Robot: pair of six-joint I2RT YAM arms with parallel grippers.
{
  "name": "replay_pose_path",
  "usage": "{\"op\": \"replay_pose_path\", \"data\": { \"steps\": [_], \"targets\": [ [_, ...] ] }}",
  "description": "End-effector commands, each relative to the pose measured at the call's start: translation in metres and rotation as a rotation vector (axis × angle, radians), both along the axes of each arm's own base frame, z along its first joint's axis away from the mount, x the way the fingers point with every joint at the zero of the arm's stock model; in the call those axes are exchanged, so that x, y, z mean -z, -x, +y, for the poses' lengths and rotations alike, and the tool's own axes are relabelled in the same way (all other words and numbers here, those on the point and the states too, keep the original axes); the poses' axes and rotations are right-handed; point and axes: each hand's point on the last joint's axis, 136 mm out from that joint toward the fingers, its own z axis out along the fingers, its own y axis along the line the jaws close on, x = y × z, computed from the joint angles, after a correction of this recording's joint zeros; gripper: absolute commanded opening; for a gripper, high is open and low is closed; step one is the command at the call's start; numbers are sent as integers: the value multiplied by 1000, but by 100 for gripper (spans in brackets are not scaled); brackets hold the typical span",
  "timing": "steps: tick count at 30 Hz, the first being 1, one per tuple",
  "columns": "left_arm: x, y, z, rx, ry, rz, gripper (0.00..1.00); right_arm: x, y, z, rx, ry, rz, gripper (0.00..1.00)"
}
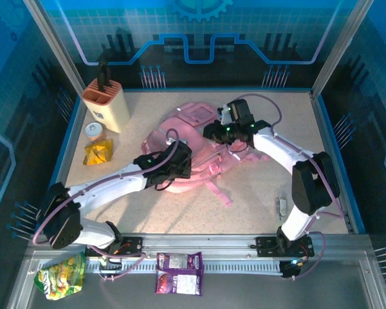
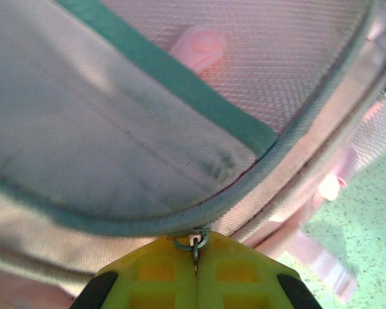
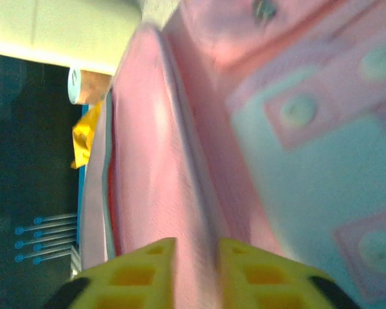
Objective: Pack the student bag
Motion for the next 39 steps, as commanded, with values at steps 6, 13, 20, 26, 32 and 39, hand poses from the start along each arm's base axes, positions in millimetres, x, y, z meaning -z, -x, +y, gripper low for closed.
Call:
{"op": "replay_pose_path", "data": {
  "steps": [6, 13, 20, 26, 32, 39],
  "targets": [
    [-4, 1, -40, 58, 11, 20, 0, -27, 10, -36, 65, -71, -49, 53],
    [-11, 0, -52, 93, 67, 7, 0, 4, 59, -15, 101, -237, 120, 56],
    [-11, 3, -52, 121, 62, 7, 0, 30, 74, -3, 192, -260, 202, 57],
    [-11, 5, -52, 180, 22, -4, 0, 28, 70, 13, 196, -299, 211, 50],
    [-9, 5, -46, 194, -37, -4, 0, 36, 70, 9, 197, -233, 193, 22],
    [-4, 9, -5, 174, -203, -36, 0, 29, 68, -17, 123, -188, 173, 0]
  ]
}}
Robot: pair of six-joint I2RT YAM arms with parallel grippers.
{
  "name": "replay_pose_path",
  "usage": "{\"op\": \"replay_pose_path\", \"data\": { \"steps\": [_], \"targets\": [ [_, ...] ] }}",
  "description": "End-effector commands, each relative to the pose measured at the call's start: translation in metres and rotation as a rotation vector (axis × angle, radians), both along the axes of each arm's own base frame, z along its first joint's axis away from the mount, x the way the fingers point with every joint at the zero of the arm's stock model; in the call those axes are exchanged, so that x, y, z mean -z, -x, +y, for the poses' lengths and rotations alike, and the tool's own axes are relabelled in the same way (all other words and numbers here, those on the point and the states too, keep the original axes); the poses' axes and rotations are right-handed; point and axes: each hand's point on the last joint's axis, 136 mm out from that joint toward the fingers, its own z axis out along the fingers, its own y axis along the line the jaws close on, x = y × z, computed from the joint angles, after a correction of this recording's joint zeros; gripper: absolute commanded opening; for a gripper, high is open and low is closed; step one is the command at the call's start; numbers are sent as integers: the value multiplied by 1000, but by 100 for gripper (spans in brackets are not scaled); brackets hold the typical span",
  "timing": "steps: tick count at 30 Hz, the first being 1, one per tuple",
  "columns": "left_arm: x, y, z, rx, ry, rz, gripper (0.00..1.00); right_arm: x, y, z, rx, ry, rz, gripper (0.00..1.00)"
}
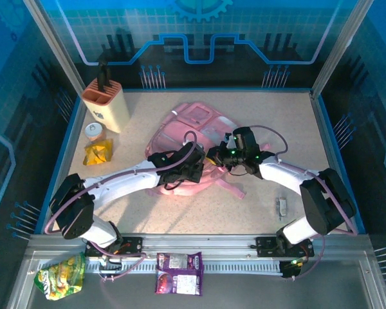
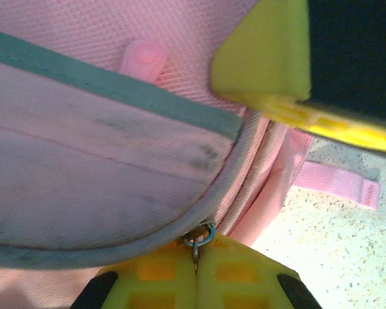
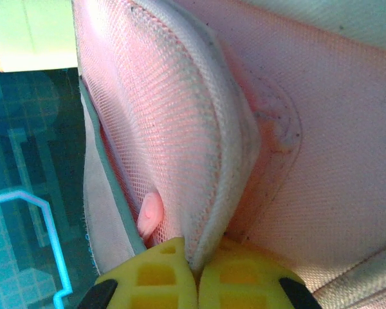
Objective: Pack the student bag
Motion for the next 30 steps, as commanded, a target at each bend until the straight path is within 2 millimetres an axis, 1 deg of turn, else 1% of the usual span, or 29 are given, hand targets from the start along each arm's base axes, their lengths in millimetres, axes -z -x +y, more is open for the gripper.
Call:
{"op": "replay_pose_path", "data": {
  "steps": [1, 4, 6, 8, 10, 11, 12, 15, 16, 17, 19, 21, 23, 25, 26, 27, 30],
  "targets": [
    [-11, -3, 37, -18, -134, -72, 0, -12, -7, -20, -56, 42, -55, 0],
    [-7, -13, 66, -76, -146, -63, 0, -17, -8, -34, -55, 61, -87, 0],
    [-6, -20, 82, -103, -156, -70, 0, -18, -8, -43, -60, 86, -103, 0],
    [-5, -25, 96, -138, -159, -72, 0, -25, -13, -46, -95, 96, -121, 0],
    [-3, -26, 104, -150, -154, -70, 0, -28, -21, -56, -98, 128, -132, 0],
    [-2, -25, 104, -144, -148, -70, 0, -29, -26, -61, -89, 145, -145, 0],
    [-1, -24, 101, -129, -130, -68, 0, -30, -31, -66, -83, 160, -156, 0],
    [4, -17, 78, -64, -26, -29, 0, -33, -46, -71, -106, 162, -154, 0],
    [4, -16, 73, -66, 3, -15, 0, -35, -52, -72, -109, 159, -155, 2],
    [4, -15, 68, -64, 27, -6, 0, -37, -57, -74, -103, 160, -157, 7],
    [2, -13, 50, -34, 71, -5, 0, -41, -70, -78, -91, 174, -182, 16],
    [-2, -12, 28, -1, 109, -12, 0, -42, -81, -80, -94, 198, -176, 23],
    [-6, -10, 6, 45, 126, -20, 0, -44, -87, -83, -100, 212, -162, 28],
    [-6, -10, -8, 65, 107, -15, 0, -48, -85, -87, -85, 217, -174, 37],
    [-7, -9, -13, 74, 93, -10, 0, -50, -80, -89, -74, 219, -190, 42],
    [-6, -9, -16, 81, 78, -10, 0, -49, -73, -92, -62, 223, -199, 46],
    [-4, -10, -19, 79, 65, -11, 0, -42, -50, -103, -48, 224, -174, 58]
  ]
}}
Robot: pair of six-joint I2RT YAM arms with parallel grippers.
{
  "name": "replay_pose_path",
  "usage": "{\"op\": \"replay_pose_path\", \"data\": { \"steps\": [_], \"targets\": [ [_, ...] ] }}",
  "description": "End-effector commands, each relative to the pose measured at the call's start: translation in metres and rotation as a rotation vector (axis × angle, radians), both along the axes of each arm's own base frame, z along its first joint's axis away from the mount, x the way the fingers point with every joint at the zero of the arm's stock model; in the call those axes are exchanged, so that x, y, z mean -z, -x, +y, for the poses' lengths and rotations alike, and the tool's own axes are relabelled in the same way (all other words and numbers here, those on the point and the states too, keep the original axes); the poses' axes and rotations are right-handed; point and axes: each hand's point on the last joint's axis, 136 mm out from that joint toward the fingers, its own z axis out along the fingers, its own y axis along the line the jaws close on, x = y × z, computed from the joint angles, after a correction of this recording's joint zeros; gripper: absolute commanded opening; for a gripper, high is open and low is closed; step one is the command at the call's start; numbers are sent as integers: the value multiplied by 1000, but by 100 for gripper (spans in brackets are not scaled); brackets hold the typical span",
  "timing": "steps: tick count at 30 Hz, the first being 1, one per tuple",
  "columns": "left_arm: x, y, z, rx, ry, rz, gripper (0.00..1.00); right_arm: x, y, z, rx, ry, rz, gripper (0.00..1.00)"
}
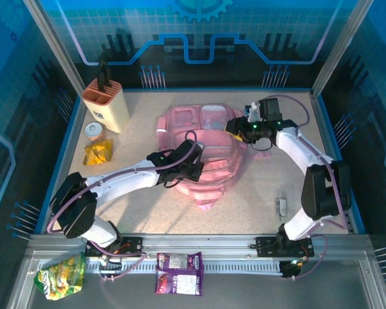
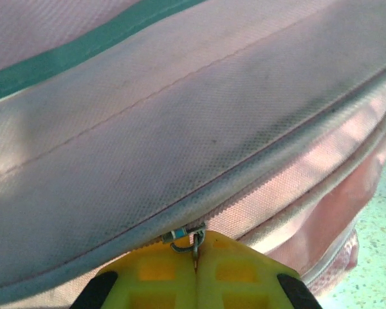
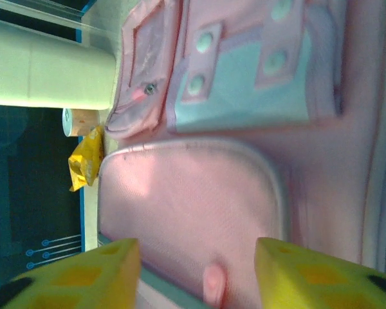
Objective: Pack the student bag
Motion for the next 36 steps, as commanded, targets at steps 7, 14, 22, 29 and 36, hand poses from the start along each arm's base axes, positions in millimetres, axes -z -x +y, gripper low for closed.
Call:
{"op": "replay_pose_path", "data": {
  "steps": [7, 14, 22, 29, 36],
  "targets": [
    [-10, 3, -16, 18, 70, 11, 0, 1, 64, -9, 12, -86, 41, 70],
    [-10, 2, -18, 17, 76, 10, 0, 15, 100, 22, 38, -137, 110, 70],
    [-13, 1, -20, 27, 78, 4, 0, 20, 102, 37, 156, -207, 140, 65],
    [-11, 1, -23, 28, 85, 11, 0, 19, 94, 52, 200, -242, 140, 63],
    [-13, 1, -26, 40, 91, 7, 0, 21, 78, 67, 207, -247, 149, 53]
  ]
}}
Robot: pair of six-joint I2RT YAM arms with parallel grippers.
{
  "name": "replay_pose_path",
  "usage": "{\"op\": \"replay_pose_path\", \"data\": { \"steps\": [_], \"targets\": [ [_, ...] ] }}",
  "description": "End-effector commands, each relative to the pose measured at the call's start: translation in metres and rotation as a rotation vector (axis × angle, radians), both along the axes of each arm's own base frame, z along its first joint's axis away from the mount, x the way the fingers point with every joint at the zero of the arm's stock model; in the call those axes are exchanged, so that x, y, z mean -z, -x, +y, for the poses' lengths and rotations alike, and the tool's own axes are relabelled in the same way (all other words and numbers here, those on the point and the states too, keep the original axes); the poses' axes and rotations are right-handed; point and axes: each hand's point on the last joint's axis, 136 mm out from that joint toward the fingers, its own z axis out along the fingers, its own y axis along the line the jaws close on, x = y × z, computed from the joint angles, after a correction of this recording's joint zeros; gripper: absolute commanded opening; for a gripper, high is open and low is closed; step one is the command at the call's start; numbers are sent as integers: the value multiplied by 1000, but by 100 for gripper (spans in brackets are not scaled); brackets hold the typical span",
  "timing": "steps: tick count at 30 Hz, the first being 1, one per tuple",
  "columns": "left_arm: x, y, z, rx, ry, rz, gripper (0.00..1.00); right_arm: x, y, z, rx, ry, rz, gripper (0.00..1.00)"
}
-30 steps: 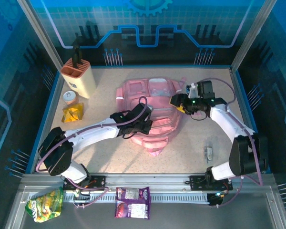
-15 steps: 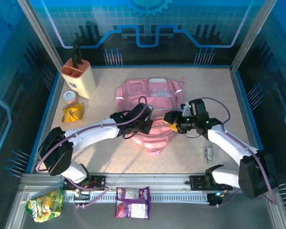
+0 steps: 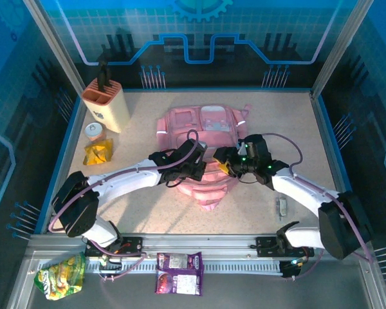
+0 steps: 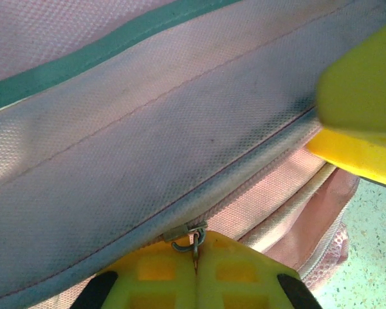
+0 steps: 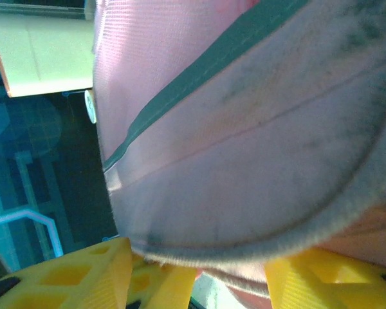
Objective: Pack the student bag
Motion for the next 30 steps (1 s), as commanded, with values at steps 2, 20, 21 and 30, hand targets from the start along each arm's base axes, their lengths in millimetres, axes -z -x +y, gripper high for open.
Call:
{"op": "replay_pose_path", "data": {
  "steps": [2, 20, 21, 30],
  "targets": [
    [-10, 1, -19, 45, 54, -5, 0, -13, -19, 10, 32, -35, -44, 45],
    [-4, 24, 46, 96, -260, 6, 0, -25, -42, -28, -44, 126, -152, 0],
    [-4, 26, 47, 101, -263, 11, 0, -27, -46, -31, -56, 124, -162, 0],
    [0, 15, 69, 57, -293, 14, 0, -58, -70, -52, -185, 131, -213, 0]
  ]
}}
